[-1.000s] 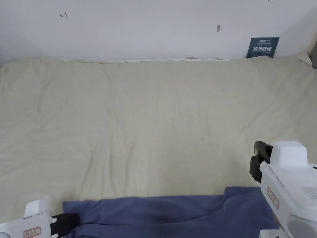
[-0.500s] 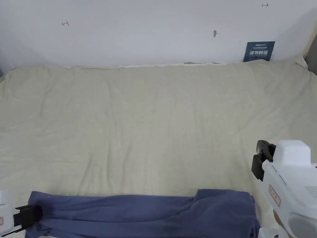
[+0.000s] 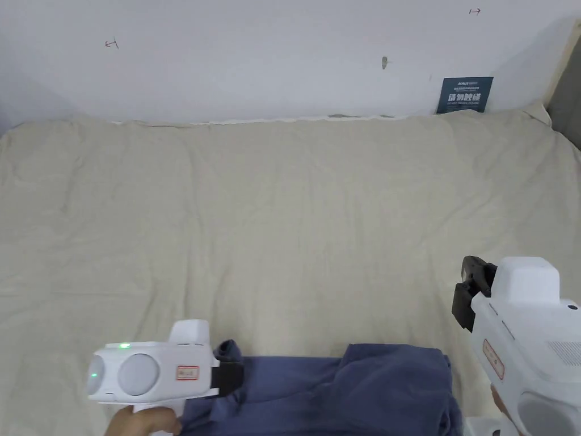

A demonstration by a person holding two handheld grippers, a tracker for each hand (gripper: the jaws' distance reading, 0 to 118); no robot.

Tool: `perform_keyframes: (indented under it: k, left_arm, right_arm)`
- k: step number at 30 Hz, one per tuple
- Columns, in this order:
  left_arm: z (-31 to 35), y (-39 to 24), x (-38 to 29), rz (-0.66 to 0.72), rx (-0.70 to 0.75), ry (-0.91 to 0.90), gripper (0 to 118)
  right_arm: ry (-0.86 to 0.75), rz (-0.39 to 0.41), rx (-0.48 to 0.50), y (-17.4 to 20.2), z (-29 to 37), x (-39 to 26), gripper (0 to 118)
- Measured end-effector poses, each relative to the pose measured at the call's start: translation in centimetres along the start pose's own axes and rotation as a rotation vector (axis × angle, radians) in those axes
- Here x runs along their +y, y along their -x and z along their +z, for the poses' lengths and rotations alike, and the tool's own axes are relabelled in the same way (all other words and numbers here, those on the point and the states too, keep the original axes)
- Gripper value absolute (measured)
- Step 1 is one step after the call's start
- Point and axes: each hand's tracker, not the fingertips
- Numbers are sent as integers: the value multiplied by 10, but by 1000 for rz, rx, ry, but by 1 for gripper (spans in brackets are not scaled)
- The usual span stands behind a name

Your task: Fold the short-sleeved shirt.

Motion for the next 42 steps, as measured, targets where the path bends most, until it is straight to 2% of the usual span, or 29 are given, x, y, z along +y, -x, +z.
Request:
perform_keyframes:
  k: [5, 6, 7, 9, 10, 11, 14, 17, 19, 20, 21, 22, 23, 27, 31, 34, 42]
  left_arm:
    - [-40, -14, 7, -51, 56, 85, 10]
    - [-44, -16, 6, -49, 53, 80, 23]
    - [-44, -15, 6, -45, 47, 80, 45]
    - [-43, -15, 6, -14, 25, 86, 105]
    - [-41, -21, 6, -9, 23, 82, 118]
    - [-37, -22, 6, 0, 20, 65, 118]
    - [-21, -24, 5, 10, 25, -41, 113]
    - [1, -24, 1, 14, 104, -209, 109]
    - [13, -23, -3, 16, 150, -305, 84]
    - [19, -21, -6, 20, 170, -352, 65]
    - [23, -20, -9, 28, 195, -384, 31]
    - [25, -20, -11, 36, 216, -401, 8]
    - [26, -17, -14, 36, 227, -403, 1]
    - [16, -5, -23, 15, 246, -355, 0]
    - [-20, -15, -31, -115, 312, -270, 0]
    - [-43, -27, -34, -176, 273, -193, 0]
    - [-101, -60, -31, -236, 198, -86, 0]
  right_arm:
    - [6, -10, -23, -10, 2, -2, 1]
    - [8, -12, -26, -12, 3, -3, 1]
    - [9, -14, -29, -14, 3, -4, 1]
    - [14, -18, -35, -16, 4, -5, 2]
    - [15, -21, -37, -18, 5, -6, 2]
    - [17, -24, -37, -19, 5, -6, 2]
    - [17, -27, -39, -19, 6, -7, 2]
    - [14, -28, -34, -18, 6, -6, 2]
    - [11, -27, -30, -16, 7, -5, 2]
    - [10, -26, -27, -16, 7, -4, 2]
    - [8, -26, -25, -16, 7, -4, 2]
    - [7, -24, -23, -15, 7, -4, 2]
    - [6, -23, -21, -14, 7, -2, 2]
    - [6, -22, -15, -14, 6, -1, 2]
    - [10, -26, -15, -17, 5, -2, 2]
    - [15, -28, -22, -21, 4, -3, 2]
    - [43, -34, -50, -33, 3, -8, 2]
